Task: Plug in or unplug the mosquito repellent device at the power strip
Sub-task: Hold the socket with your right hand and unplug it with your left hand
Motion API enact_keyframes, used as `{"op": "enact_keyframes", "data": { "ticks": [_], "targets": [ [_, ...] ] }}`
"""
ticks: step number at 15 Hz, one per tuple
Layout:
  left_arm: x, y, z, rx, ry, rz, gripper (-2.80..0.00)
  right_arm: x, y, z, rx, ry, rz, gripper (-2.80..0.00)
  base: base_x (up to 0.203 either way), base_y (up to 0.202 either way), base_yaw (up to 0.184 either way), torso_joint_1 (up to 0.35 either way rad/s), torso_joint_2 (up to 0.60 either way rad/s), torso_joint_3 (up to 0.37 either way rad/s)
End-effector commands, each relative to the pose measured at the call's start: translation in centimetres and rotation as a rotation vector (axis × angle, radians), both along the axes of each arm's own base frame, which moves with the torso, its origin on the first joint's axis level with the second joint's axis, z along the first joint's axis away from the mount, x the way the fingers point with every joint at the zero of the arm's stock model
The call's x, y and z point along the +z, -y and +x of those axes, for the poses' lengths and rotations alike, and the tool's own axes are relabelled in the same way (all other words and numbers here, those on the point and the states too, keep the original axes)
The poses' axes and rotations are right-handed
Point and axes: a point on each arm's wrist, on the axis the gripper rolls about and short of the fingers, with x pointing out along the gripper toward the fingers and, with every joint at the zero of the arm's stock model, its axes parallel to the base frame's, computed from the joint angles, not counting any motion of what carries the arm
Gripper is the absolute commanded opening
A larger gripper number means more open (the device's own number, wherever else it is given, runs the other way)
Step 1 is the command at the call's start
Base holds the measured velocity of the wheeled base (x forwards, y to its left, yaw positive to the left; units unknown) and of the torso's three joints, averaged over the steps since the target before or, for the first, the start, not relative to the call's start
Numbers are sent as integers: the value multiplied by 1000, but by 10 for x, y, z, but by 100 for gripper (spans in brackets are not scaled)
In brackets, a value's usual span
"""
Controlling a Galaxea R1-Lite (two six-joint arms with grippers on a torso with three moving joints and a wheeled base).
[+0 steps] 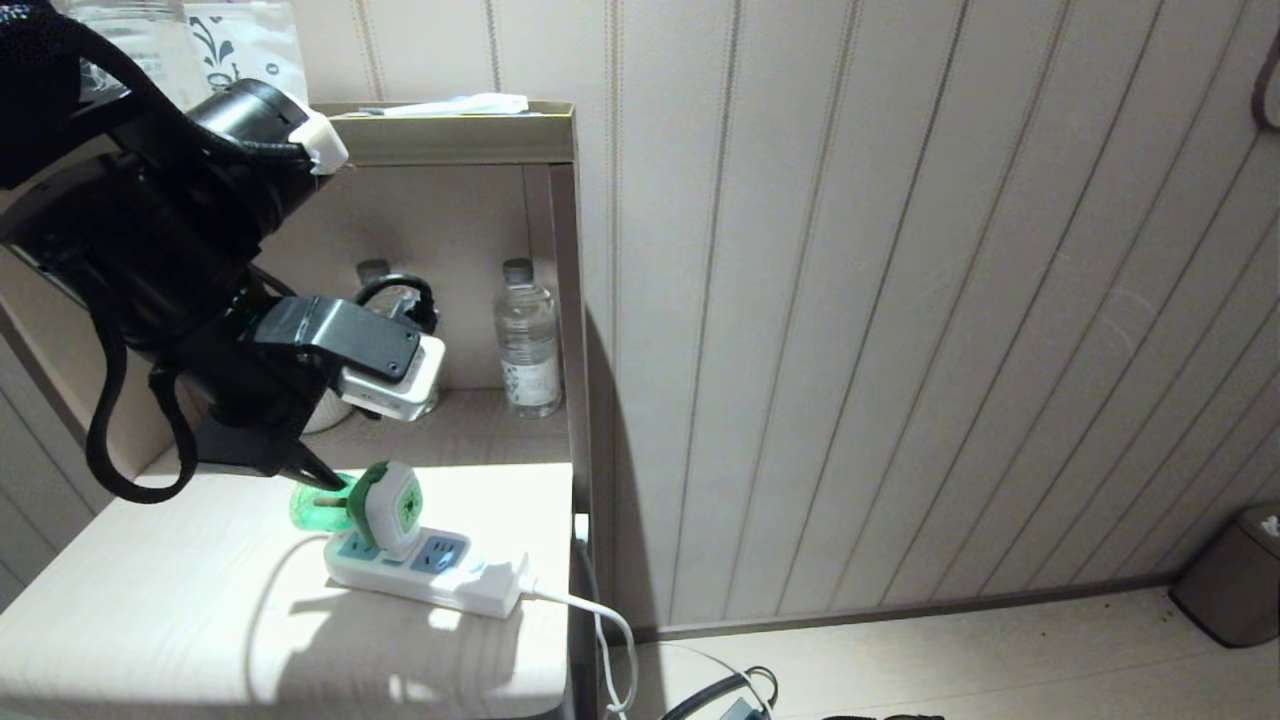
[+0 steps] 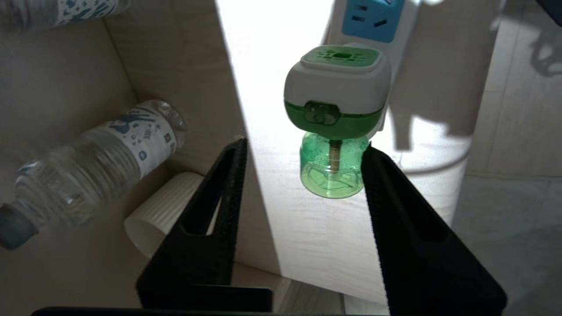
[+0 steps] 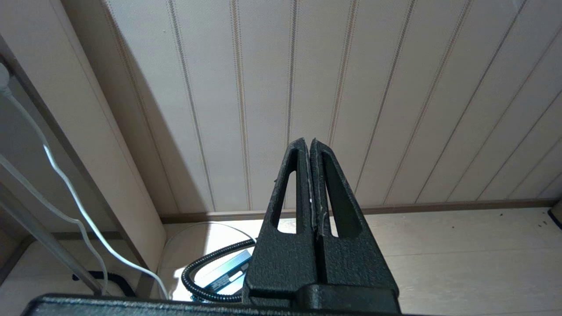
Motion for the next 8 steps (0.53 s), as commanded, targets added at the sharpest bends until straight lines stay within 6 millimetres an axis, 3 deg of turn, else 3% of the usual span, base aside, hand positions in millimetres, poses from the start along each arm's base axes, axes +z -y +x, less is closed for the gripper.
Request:
{"op": "enact_keyframes", "data": {
  "ticks": [1,8],
  "targets": [
    [-1,0,-2,-10,-15,12,0,0,0,0,0,1,1,-280,0,0,0,0,0,0],
    [-16,11,2,-40,-103,68,0,0,0,0,0,0,0,-280,0,0,0,0,0,0]
  ]
}}
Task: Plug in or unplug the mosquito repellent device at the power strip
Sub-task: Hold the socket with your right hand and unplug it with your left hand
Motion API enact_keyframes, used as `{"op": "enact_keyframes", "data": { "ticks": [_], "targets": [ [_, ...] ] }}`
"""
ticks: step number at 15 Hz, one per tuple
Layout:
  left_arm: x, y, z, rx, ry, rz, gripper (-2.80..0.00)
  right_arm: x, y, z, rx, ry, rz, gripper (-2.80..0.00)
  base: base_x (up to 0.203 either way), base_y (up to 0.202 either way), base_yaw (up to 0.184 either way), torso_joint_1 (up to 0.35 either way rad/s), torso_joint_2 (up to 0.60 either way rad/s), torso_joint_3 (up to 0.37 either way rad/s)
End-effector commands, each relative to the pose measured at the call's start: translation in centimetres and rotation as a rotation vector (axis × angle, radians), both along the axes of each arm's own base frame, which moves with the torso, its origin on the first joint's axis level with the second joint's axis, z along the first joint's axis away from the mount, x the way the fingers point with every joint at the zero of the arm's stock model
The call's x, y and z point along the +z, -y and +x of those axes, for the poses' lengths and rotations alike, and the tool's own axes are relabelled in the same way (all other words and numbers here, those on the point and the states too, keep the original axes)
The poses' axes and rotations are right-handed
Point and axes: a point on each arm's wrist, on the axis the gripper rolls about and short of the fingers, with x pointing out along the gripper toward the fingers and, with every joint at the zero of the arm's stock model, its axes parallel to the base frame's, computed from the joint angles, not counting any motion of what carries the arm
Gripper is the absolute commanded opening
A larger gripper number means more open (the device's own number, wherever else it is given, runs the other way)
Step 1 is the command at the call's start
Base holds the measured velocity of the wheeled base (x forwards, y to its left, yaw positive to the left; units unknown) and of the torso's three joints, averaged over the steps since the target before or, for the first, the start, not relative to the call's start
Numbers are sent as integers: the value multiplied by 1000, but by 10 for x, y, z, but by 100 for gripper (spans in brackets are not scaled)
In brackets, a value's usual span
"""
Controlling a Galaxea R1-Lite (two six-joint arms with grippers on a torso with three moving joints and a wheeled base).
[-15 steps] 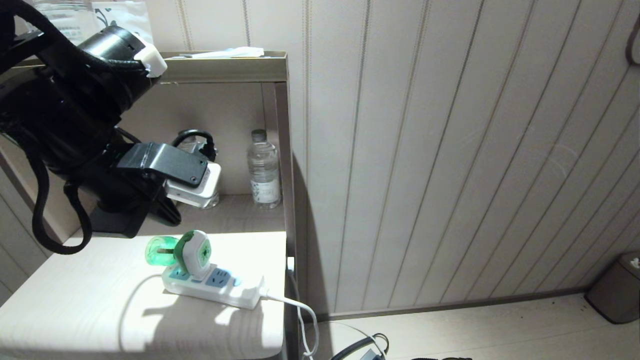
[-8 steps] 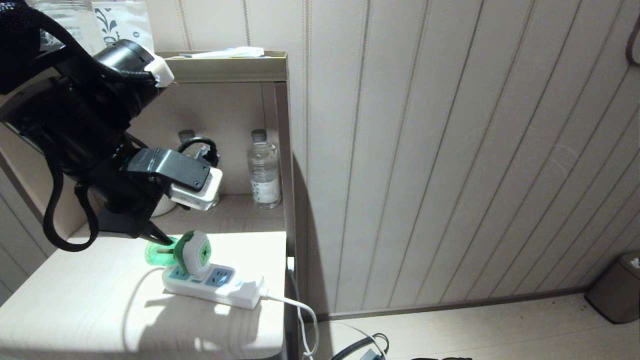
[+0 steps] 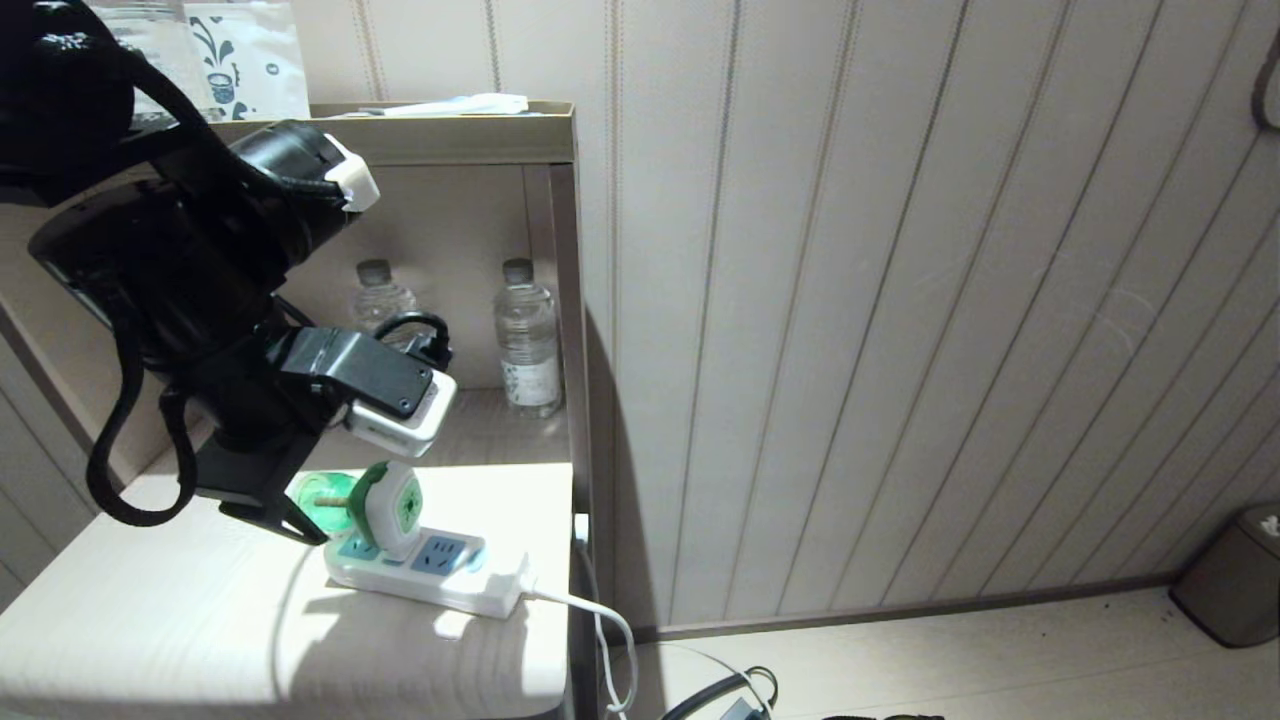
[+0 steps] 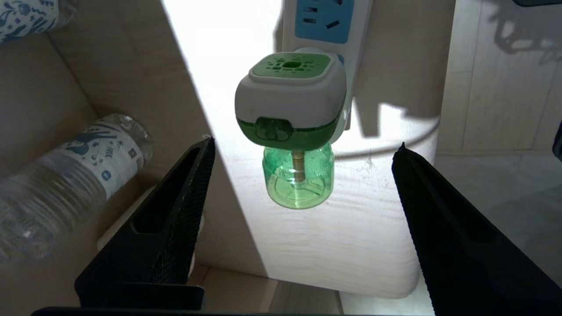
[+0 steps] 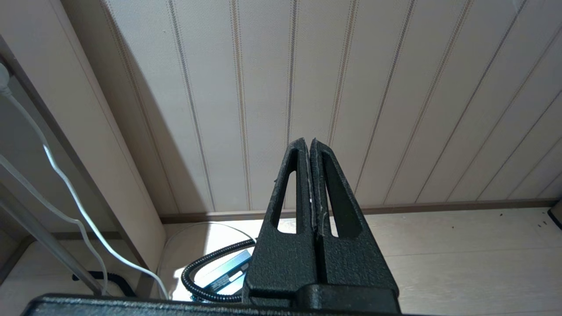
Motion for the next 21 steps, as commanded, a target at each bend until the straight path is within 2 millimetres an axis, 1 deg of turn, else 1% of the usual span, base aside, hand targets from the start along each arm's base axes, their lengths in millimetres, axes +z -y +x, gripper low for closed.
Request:
{"op": "enact_keyframes", "data": {
  "ticks": [1,7,10,15,21],
  "targets": [
    [-8,5,6,-14,-28,17,0,0,0,0,0,0,0,-280,0,0,0,0,0,0],
    [-32,16,30,-3,-46,65,0,0,0,0,0,0,2,-280,0,0,0,0,0,0],
    [-40,20,37,-2,-52,73,0,0,0,0,0,0,0,-280,0,0,0,0,0,0],
    [-49,22,44,0,-70,82,0,0,0,0,0,0,0,-280,0,0,0,0,0,0],
    [-51,22,45,-1,-79,87,0,0,0,0,0,0,0,-280,0,0,0,0,0,0]
  ]
}}
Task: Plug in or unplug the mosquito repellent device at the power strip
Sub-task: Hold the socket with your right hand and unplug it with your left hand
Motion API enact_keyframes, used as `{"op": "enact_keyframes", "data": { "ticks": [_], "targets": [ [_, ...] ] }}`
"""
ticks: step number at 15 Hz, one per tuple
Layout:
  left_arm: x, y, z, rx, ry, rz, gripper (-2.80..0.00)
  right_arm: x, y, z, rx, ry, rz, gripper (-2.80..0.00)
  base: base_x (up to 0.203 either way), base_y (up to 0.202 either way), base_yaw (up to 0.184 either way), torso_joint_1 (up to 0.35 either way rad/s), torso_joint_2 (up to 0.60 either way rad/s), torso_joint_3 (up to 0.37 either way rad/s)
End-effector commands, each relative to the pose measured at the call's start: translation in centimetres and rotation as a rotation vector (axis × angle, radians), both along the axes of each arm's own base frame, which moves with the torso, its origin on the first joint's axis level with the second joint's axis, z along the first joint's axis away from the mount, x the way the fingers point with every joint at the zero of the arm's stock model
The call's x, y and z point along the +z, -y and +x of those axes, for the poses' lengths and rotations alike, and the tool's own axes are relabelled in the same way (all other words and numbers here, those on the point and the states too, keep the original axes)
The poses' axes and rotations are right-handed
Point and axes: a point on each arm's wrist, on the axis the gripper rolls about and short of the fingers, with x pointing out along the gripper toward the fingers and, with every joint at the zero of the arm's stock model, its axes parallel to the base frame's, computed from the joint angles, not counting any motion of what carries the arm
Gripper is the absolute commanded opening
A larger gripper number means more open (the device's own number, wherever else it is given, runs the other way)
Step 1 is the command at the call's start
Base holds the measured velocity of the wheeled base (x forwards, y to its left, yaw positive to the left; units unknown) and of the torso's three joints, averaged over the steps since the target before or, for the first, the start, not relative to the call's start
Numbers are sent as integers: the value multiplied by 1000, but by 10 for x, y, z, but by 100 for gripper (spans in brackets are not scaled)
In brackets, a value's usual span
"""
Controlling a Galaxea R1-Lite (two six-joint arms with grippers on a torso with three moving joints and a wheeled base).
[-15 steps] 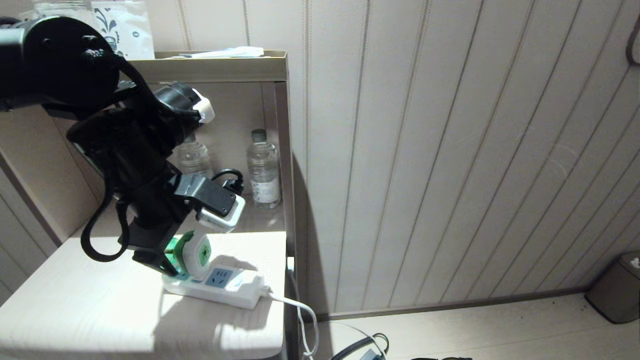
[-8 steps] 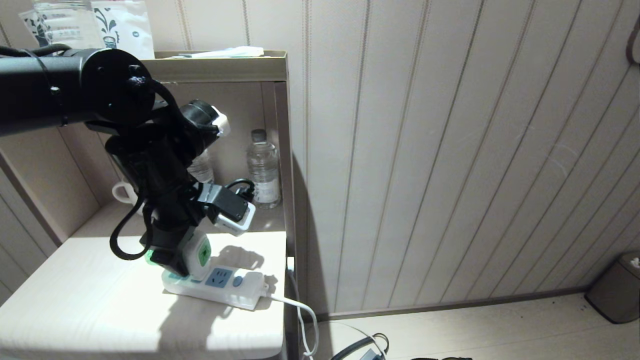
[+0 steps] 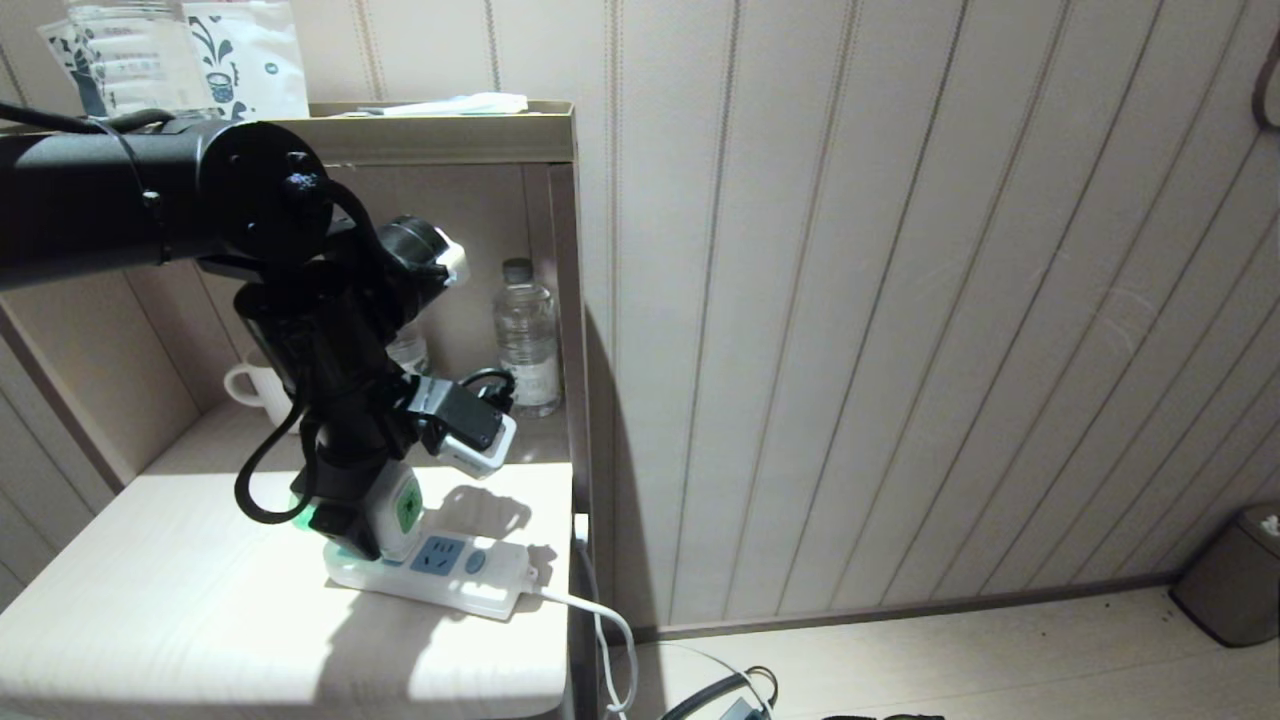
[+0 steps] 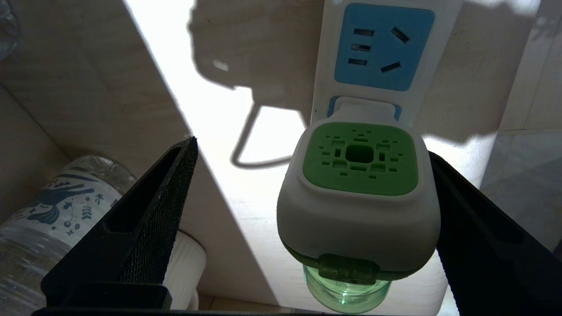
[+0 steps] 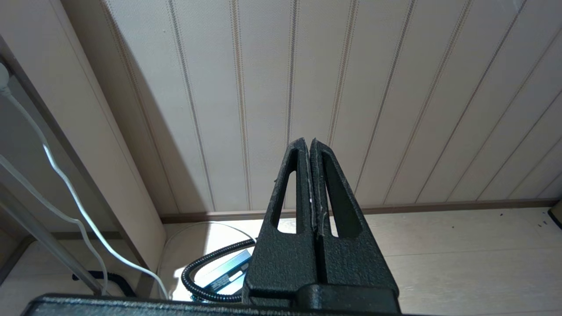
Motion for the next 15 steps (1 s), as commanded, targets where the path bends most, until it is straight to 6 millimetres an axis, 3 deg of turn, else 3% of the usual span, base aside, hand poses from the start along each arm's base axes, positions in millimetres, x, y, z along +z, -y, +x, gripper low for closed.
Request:
{"op": "enact_keyframes", "data": {
  "ticks": [1,2,3,15],
  "targets": [
    [0,-1,0,-7,-9,7,0,0,0,0,0,1,0,-280,0,0,0,0,0,0],
    [0,-1,0,-5,-8,5,0,0,0,0,0,0,0,-280,0,0,0,0,0,0],
    [0,-1,-1,-7,-6,5,-280,0,0,0,0,0,0,-280,0,0,0,0,0,0],
    [0,-1,-4,-18,-23,17,-280,0,0,0,0,0,2,-280,0,0,0,0,0,0]
  ]
}}
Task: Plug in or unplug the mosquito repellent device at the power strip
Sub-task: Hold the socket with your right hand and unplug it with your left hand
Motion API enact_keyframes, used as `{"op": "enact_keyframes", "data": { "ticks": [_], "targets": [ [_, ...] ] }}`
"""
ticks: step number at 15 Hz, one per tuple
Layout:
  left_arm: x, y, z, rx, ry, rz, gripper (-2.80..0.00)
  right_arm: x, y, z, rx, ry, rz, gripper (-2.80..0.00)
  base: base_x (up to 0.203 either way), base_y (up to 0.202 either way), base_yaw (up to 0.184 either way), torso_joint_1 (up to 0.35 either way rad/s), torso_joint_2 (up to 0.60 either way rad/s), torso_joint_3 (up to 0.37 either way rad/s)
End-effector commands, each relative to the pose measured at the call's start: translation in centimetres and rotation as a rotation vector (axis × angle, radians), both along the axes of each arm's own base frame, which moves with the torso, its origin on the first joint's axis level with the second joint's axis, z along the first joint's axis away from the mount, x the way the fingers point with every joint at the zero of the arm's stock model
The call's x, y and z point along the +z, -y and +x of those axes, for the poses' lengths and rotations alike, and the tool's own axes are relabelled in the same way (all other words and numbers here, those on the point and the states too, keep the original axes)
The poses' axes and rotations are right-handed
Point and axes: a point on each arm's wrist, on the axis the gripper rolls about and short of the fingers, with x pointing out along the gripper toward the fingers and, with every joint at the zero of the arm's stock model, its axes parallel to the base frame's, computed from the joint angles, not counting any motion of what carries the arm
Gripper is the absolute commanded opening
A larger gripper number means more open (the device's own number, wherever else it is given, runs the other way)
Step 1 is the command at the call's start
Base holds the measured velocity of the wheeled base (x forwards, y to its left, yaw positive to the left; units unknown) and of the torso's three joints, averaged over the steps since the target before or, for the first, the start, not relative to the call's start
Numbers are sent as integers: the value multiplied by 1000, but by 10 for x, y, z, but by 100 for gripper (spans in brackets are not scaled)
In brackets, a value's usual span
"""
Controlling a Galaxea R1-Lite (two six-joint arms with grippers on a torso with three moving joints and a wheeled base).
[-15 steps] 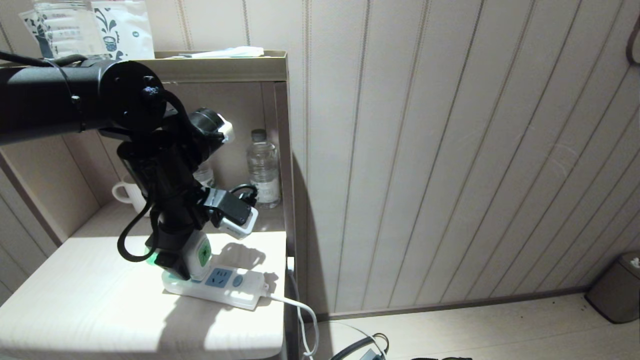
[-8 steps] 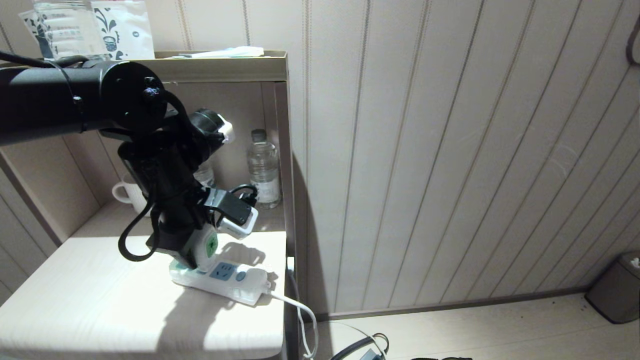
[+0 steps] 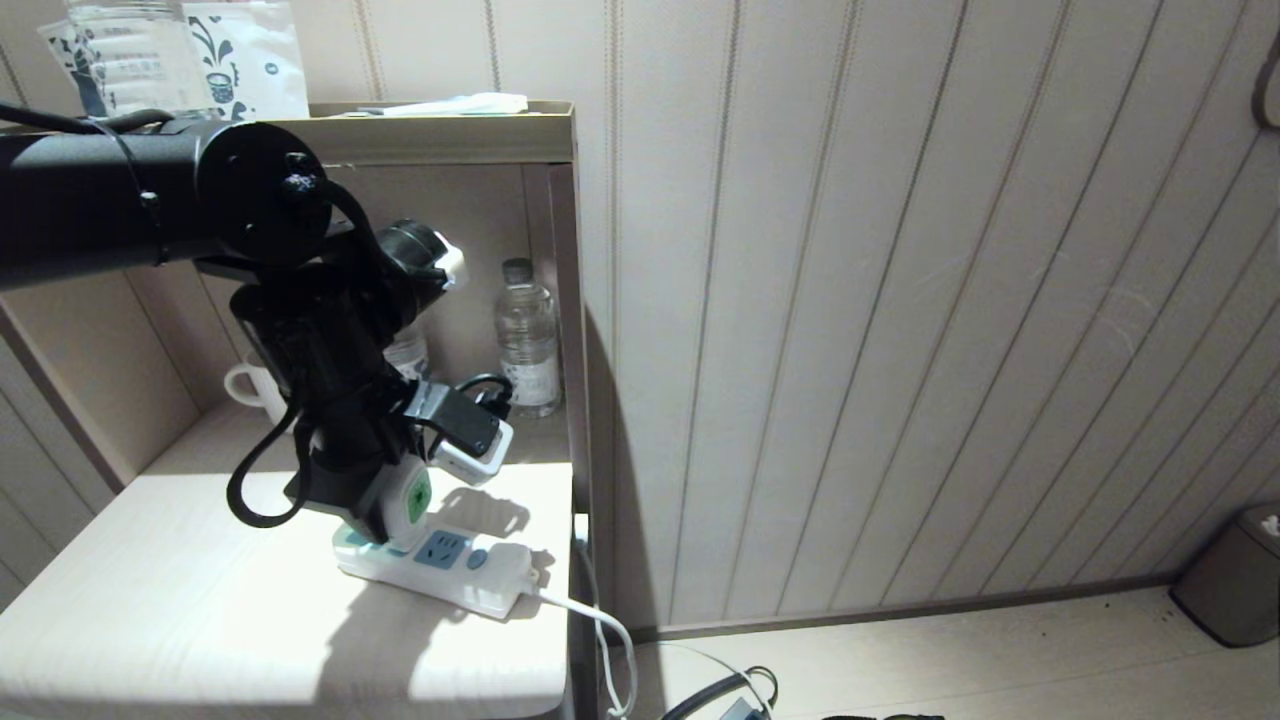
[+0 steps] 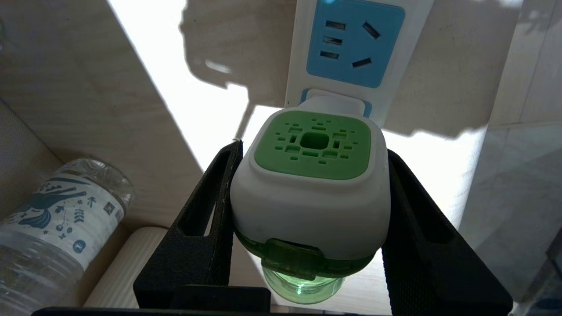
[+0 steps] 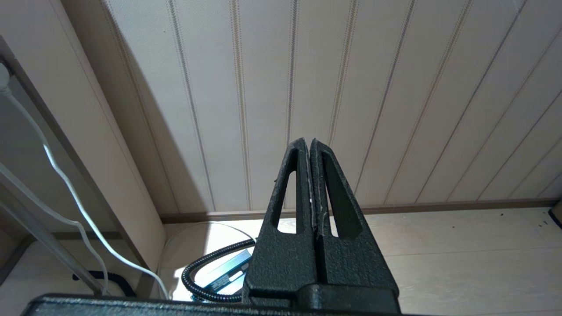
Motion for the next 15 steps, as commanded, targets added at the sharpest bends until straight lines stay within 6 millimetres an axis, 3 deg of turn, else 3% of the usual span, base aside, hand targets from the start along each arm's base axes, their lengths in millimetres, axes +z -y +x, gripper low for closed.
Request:
{"op": "enact_keyframes", "data": {
  "ticks": [1,15],
  "targets": [
    [1,-1,-1,-7,-6,5,-280,0,0,0,0,0,0,-280,0,0,0,0,0,0],
    [-7,-4,-4,3,-34,14,-280,0,0,0,0,0,-8,-280,0,0,0,0,0,0]
  ]
}}
